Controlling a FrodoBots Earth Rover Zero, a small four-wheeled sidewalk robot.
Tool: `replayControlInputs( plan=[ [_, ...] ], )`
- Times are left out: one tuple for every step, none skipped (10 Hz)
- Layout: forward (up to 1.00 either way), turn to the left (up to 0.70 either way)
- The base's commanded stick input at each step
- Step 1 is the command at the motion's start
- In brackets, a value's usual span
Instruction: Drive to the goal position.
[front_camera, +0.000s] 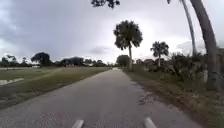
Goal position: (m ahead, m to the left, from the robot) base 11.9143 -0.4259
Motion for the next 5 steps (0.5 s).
replayControlInputs(
  plan=[
    [0.85,0.0],
    [0.85,0.27],
    [0.85,0.34],
    [0.85,0.34],
    [0.85,0.21]
  ],
)
